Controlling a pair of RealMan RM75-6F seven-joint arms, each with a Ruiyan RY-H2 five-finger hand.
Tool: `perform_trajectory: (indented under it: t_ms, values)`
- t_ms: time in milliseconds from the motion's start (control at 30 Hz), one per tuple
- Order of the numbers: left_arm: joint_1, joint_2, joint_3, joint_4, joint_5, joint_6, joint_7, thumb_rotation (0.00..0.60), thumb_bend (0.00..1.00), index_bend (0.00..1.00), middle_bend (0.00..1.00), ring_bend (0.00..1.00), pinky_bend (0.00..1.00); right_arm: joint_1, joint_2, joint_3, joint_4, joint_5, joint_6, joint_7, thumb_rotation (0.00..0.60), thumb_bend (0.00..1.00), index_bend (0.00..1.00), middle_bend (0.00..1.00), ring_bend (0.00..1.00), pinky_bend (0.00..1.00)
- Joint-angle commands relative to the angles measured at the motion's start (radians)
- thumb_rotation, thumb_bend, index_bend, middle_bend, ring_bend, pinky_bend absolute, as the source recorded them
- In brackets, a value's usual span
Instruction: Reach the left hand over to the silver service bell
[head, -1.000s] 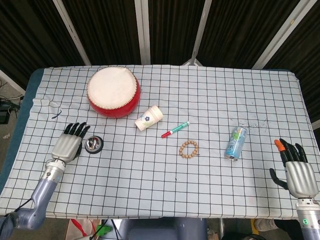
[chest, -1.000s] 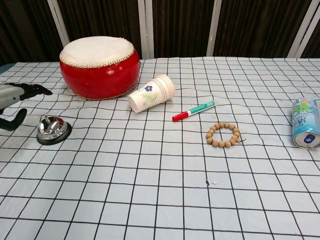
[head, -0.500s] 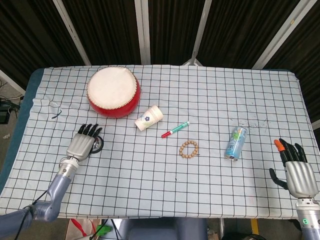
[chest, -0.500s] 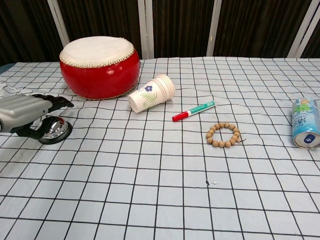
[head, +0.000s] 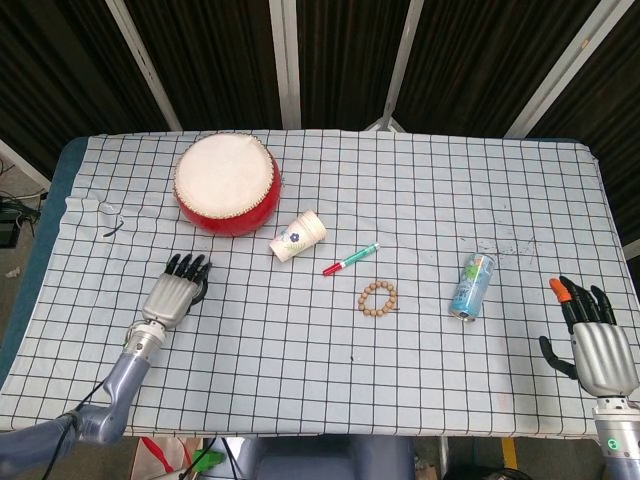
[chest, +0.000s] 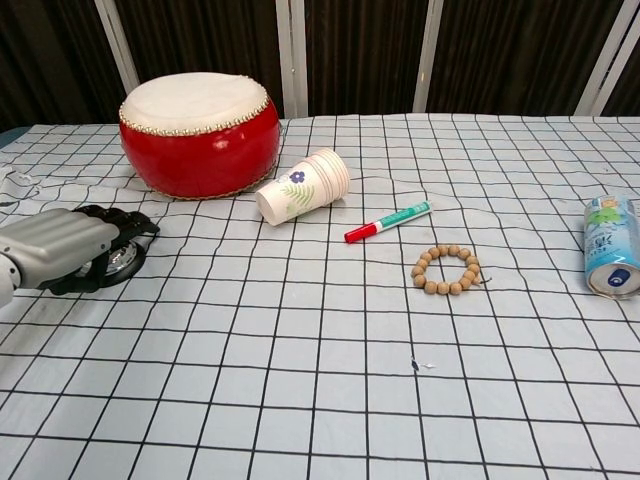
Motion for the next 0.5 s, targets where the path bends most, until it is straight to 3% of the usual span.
perform_trajectory:
  t_ms: [33, 133, 233, 500]
  values:
    - [-0.003, -0.007, 0.004, 0.004, 0.0, -0.001, 0.006, 0.6, 1.0, 0.0, 0.0, 0.0, 0.0, -0.001, 0.001, 0.0, 0.0, -0.001, 0.003, 0.003, 0.6, 0.4, 0.04, 0.08, 0.12, 0.04]
    - [-0.004, -0.004, 0.001, -0.004, -0.002, 0.01, 0.012, 0.6, 1.0, 0.0, 0.0, 0.0, 0.0, -0.002, 0.002, 0.0, 0.0, -0.003, 0.006, 0.005, 0.6, 0.4, 0.04, 0.08, 0.12, 0.04]
    - [0.006, 0.037, -0.019, -0.075, 0.024, 0.088, 0.016, 0.6, 1.0, 0.0, 0.0, 0.0, 0.0, -0.001, 0.002, -0.001, 0.001, -0.006, 0.005, 0.008, 0.6, 0.4, 0.04, 0.08, 0.12, 0.04]
    - [0.104, 0.275, -0.035, -0.466, 0.168, 0.378, 0.033, 0.6, 1.0, 0.0, 0.0, 0.0, 0.0, -0.001, 0.004, -0.005, -0.004, -0.02, 0.011, 0.018, 0.6, 0.4, 0.04, 0.08, 0.12, 0.04]
